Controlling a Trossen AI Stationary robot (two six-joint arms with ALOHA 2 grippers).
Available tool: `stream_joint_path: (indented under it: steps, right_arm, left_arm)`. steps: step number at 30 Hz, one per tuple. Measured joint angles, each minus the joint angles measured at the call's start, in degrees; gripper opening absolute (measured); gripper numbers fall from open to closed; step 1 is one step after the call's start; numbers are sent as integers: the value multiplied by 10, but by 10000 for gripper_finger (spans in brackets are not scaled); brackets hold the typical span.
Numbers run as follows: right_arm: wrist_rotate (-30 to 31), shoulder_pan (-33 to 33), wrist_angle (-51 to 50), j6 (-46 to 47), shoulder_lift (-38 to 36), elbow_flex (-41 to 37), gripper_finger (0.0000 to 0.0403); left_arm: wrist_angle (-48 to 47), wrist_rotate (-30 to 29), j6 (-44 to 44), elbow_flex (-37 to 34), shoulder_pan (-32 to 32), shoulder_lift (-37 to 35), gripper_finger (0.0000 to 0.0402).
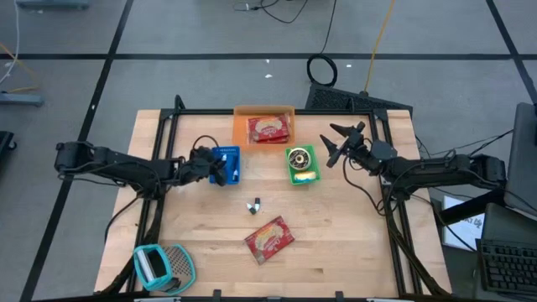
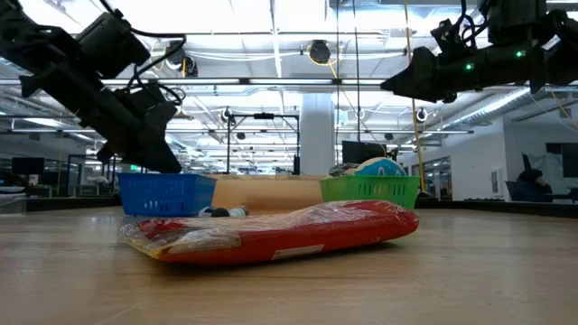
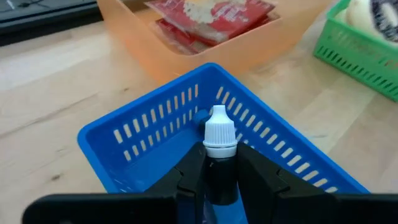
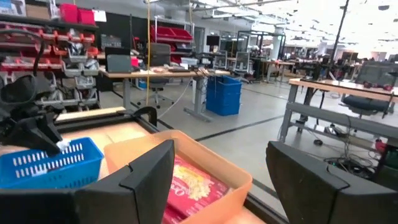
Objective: Pick & Place Food Item
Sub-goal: Put the black food coloring bottle into the blue bin, then put the green food coloring bottle into the blue bin
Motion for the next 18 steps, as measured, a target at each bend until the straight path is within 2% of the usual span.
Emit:
stream_joint_path:
  steps: [8, 15, 18]
  right_arm:
    - [0, -2, -42, 0, 0, 0, 242]
    - [-2, -2, -51, 0, 0, 0, 242]
    - [-2, -2, -62, 1, 0, 0, 242]
  left_arm:
    - [-10, 24, -27, 9, 30, 14, 82]
    - [-22, 25, -25, 9, 49, 14, 137]
    - [-23, 46, -6, 9, 53, 14, 162]
